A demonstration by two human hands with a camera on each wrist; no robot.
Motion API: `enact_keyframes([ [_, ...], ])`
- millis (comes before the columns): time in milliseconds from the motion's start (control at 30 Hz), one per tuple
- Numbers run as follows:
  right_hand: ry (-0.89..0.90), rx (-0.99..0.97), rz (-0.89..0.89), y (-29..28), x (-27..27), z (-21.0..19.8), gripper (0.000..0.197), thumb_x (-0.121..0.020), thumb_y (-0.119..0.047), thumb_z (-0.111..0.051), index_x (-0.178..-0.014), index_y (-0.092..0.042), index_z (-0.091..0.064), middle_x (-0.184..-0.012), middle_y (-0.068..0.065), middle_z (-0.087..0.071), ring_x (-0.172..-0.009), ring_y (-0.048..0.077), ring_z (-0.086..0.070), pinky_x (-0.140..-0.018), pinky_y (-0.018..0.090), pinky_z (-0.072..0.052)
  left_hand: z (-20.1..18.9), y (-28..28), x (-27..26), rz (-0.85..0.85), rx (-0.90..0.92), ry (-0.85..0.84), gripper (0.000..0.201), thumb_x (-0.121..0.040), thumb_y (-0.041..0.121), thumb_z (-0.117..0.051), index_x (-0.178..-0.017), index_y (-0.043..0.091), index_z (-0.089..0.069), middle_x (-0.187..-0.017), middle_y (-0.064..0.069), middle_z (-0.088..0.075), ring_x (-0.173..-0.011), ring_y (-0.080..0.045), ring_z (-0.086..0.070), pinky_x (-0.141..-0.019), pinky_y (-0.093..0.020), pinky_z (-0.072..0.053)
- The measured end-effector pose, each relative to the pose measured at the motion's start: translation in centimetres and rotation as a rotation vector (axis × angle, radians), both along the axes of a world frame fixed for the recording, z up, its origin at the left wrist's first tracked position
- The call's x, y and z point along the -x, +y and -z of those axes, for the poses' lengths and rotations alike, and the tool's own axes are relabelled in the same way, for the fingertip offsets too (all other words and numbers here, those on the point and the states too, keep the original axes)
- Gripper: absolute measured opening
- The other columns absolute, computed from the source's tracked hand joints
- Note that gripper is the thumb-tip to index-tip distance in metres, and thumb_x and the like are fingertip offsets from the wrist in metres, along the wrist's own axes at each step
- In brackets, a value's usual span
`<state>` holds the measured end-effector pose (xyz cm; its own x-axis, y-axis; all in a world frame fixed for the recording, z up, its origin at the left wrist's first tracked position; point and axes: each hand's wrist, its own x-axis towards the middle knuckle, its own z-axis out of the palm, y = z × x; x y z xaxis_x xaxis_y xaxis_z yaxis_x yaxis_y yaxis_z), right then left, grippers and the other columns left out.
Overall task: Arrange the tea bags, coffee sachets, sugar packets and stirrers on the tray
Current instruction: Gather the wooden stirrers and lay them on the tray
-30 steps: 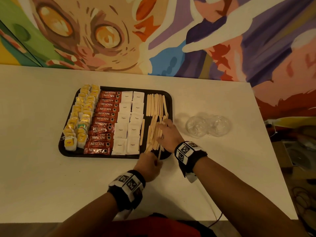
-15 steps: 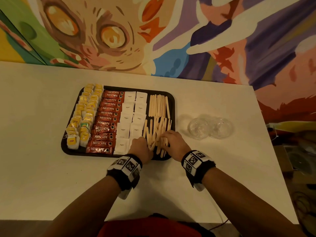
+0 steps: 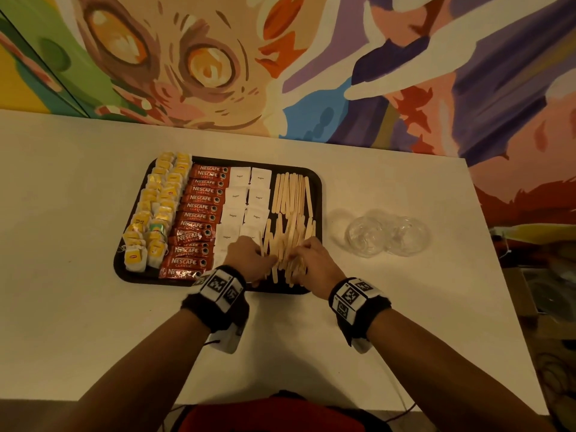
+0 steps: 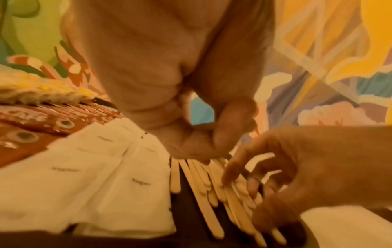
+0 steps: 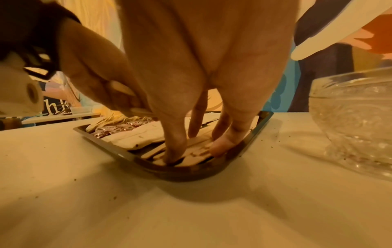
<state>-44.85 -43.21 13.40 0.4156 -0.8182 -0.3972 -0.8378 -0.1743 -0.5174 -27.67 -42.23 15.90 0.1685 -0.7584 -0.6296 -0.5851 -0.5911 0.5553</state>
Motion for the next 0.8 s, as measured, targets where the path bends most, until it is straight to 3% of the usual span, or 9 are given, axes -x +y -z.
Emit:
enact_keyframes([
  [67, 0.007, 0.009, -0.014, 0.0, -0.2, 0.1, 0.044, -0.084, -0.009, -0.071, -0.125, -0.013, -0.057, -0.130, 0.005, -0.037, -0.109, 0.019, -0.046, -0.089, 0.023, -0.050, 0.6, -0.6, 0.9, 0.023, 0.005, -0.003, 0.025, -0.090, 0.028, -0.066, -0.079, 0.006, -0.066, -0.062, -0.004, -0.066, -0.042, -0.007, -0.060, -0.038, -0.013, -0.044],
  [167, 0.015, 0.060, -0.016, -0.2, -0.5, 0.2, 0.041, -0.084, -0.012, -0.072, -0.122, -0.016, -0.058, -0.130, 0.005, -0.039, -0.113, 0.023, -0.048, -0.094, 0.033, -0.051, 1.3, -1.0, 1.4, 0.077, -0.020, -0.016, 0.023, -0.091, 0.028, -0.064, -0.083, 0.007, -0.065, -0.068, -0.004, -0.067, -0.046, -0.007, -0.062, -0.038, -0.012, -0.044],
  [200, 0.008, 0.078, -0.007, -0.4, -0.5, 0.3, 0.039, -0.085, -0.013, -0.070, -0.123, -0.016, -0.058, -0.130, 0.006, -0.041, -0.115, 0.024, -0.048, -0.097, 0.035, -0.049, 1.5, -1.0, 1.3, 0.100, -0.013, -0.039, 0.021, -0.091, 0.028, -0.065, -0.089, 0.007, -0.066, -0.077, -0.006, -0.068, -0.055, -0.010, -0.065, -0.044, -0.014, -0.048],
  [267, 0.031, 0.123, -0.009, -1.0, -0.7, 0.2, 0.040, -0.088, -0.012, -0.066, -0.127, -0.013, -0.056, -0.135, 0.008, -0.042, -0.123, 0.025, -0.043, -0.105, 0.037, -0.042, 2.0, -1.0, 0.9, 0.158, 0.051, -0.128, 0.026, -0.089, 0.031, -0.065, -0.104, 0.009, -0.066, -0.100, -0.008, -0.068, -0.084, -0.017, -0.066, -0.068, -0.021, -0.052],
  [333, 0.048, 0.138, -0.007, -1.8, -0.9, 0.1, 0.047, -0.090, -0.012, -0.062, -0.135, -0.011, -0.049, -0.143, 0.010, -0.038, -0.129, 0.027, -0.038, -0.111, 0.037, -0.035, 1.7, -1.0, 0.7, 0.199, 0.121, -0.173, 0.032, -0.090, 0.029, -0.064, -0.116, 0.012, -0.063, -0.115, -0.007, -0.064, -0.104, -0.021, -0.060, -0.088, -0.027, -0.045],
  [400, 0.079, 0.117, -0.036, -2.3, -1.3, 0.0, 0.049, -0.092, -0.018, -0.060, -0.139, -0.011, -0.045, -0.148, 0.010, -0.036, -0.133, 0.029, -0.035, -0.113, 0.035, -0.028, 1.2, -1.3, 0.9, 0.225, 0.184, -0.158, 0.031, -0.093, 0.023, -0.060, -0.121, 0.011, -0.060, -0.118, -0.008, -0.063, -0.107, -0.022, -0.059, -0.089, -0.026, -0.042],
  [567, 0.098, 0.086, -0.059, -2.6, -2.0, 0.1, 0.047, -0.090, -0.029, -0.065, -0.133, -0.015, -0.052, -0.139, 0.006, -0.049, -0.131, 0.027, -0.040, -0.111, 0.036, -0.032, 0.8, -2.5, 2.3, 0.415, 0.234, -0.163, 0.026, -0.095, 0.023, -0.057, -0.116, 0.009, -0.062, -0.115, -0.007, -0.064, -0.108, -0.023, -0.058, -0.093, -0.028, -0.041],
  [667, 0.055, 0.099, 0.013, -2.6, -1.5, -0.1, 0.040, -0.093, -0.025, -0.061, -0.131, -0.015, -0.055, -0.137, 0.006, -0.048, -0.129, 0.025, -0.042, -0.110, 0.033, -0.034, 1.3, -2.9, 2.2, 0.385, 0.254, -0.152, 0.025, -0.095, 0.022, -0.055, -0.116, 0.011, -0.063, -0.114, -0.007, -0.064, -0.106, -0.022, -0.059, -0.092, -0.029, -0.043],
  [800, 0.081, 0.098, 0.003, -2.5, -1.3, -0.4, 0.039, -0.099, -0.021, -0.052, -0.136, -0.008, -0.049, -0.142, 0.009, -0.042, -0.132, 0.024, -0.036, -0.114, 0.032, -0.027, 1.6, -3.7, 1.9, 0.350, 0.259, -0.162, 0.039, -0.095, 0.023, -0.054, -0.132, 0.014, -0.049, -0.132, -0.005, -0.051, -0.121, -0.025, -0.045, -0.101, -0.035, -0.038],
])
